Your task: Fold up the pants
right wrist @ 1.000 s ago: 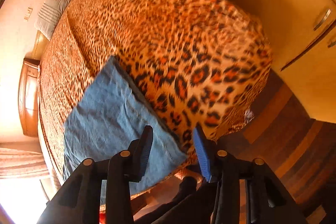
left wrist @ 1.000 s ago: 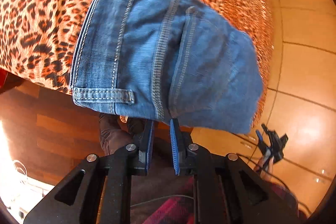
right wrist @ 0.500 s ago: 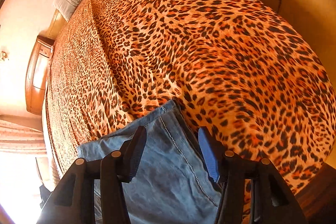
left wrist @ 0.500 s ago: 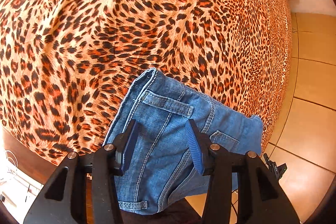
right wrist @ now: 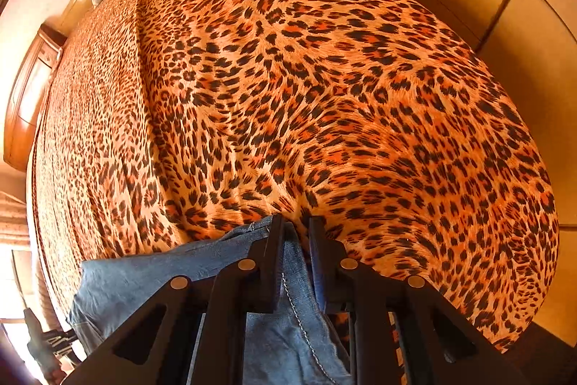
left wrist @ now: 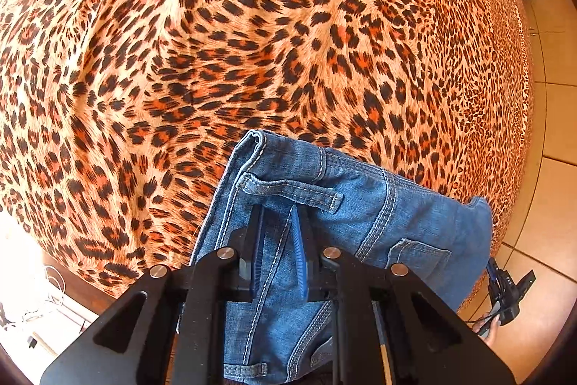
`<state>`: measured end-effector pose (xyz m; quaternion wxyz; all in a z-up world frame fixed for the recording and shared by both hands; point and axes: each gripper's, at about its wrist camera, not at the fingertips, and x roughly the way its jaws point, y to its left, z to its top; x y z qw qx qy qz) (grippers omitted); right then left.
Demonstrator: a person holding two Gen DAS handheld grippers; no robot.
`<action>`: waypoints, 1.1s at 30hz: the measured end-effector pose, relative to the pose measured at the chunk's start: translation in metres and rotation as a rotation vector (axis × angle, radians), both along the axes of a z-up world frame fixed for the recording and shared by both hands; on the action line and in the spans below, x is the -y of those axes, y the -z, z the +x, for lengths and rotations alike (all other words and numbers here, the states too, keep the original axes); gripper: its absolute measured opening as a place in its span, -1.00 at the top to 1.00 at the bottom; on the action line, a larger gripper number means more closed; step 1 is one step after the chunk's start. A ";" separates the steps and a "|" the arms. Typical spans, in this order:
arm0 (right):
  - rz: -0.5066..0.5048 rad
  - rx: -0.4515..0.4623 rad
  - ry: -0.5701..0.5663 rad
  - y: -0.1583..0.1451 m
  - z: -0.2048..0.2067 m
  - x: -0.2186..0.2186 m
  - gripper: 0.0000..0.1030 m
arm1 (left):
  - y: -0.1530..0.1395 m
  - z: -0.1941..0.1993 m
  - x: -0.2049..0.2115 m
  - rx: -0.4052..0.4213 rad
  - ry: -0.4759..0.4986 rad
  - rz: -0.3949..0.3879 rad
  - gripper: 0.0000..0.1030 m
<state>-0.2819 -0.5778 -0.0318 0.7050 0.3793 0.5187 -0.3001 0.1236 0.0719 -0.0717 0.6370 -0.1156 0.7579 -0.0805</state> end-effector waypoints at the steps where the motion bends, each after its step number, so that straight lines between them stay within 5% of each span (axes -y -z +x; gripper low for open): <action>1: -0.001 0.022 -0.002 -0.006 -0.002 -0.001 0.66 | -0.007 0.000 -0.010 0.011 -0.001 -0.008 0.75; 7: 0.058 0.127 -0.039 -0.045 -0.035 -0.030 0.21 | -0.052 -0.027 -0.054 0.041 -0.002 -0.118 0.74; 13: 0.128 0.127 -0.075 -0.031 -0.050 -0.079 0.20 | -0.049 -0.095 -0.059 -0.074 0.092 -0.321 0.61; 17: 0.191 0.067 -0.010 0.001 -0.053 -0.080 0.20 | -0.025 -0.123 -0.047 -0.062 0.234 -0.079 0.79; 19: 0.200 0.055 0.009 0.008 -0.051 -0.078 0.20 | -0.017 -0.122 -0.059 -0.136 0.139 -0.134 0.88; 21: 0.192 0.065 0.001 0.000 -0.050 -0.081 0.20 | -0.032 -0.120 -0.080 -0.095 0.023 -0.232 0.88; 23: 0.173 0.066 -0.023 -0.008 -0.046 -0.086 0.08 | -0.048 -0.126 -0.101 -0.055 -0.048 -0.292 0.69; 25: 0.162 0.060 -0.035 -0.012 -0.044 -0.087 0.03 | -0.051 -0.139 -0.117 -0.065 -0.157 -0.348 0.18; 28: 0.191 0.073 -0.021 -0.014 -0.043 -0.092 0.03 | -0.033 -0.160 -0.134 -0.125 -0.335 -0.435 0.04; 33: 0.387 0.119 -0.081 -0.015 -0.030 -0.127 -0.04 | -0.001 -0.166 -0.118 -0.198 -0.385 -0.435 0.04</action>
